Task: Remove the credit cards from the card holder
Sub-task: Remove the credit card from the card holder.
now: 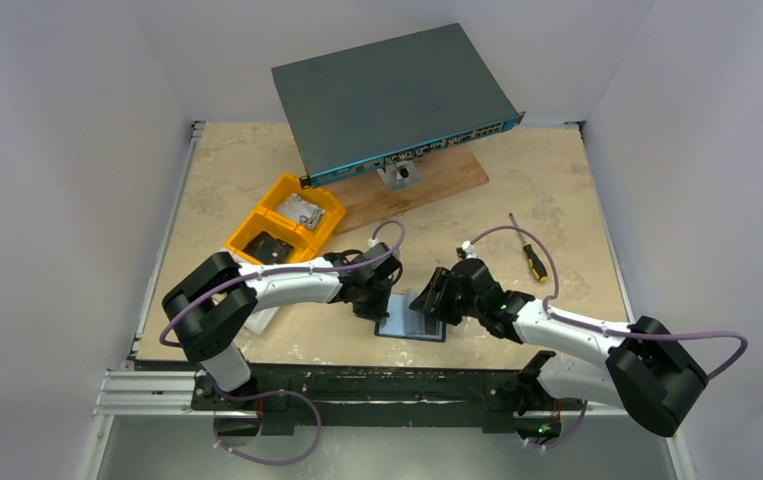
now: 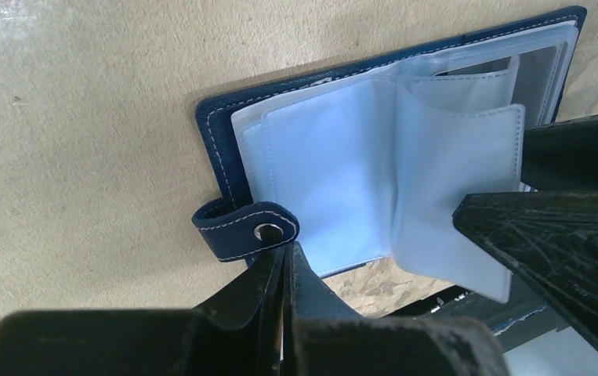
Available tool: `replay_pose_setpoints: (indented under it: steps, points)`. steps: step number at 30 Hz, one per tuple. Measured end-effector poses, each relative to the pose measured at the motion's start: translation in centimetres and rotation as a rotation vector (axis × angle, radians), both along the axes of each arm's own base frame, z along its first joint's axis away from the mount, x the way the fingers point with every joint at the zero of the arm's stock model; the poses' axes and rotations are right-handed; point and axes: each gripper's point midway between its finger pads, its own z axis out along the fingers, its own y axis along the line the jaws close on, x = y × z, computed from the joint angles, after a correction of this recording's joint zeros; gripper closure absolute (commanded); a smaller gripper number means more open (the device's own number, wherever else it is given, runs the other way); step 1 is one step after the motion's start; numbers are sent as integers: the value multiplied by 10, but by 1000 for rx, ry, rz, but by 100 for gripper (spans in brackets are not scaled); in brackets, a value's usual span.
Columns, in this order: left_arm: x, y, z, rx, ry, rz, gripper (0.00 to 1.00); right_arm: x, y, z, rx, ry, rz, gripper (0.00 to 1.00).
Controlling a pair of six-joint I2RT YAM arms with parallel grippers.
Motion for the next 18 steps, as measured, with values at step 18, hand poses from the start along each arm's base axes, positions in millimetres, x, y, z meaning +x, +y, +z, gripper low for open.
replay_pose_setpoints:
  steps: [18]
  points:
    - [-1,0,17,-48,-37,-19,100,7,42,2,41,17,79,50]
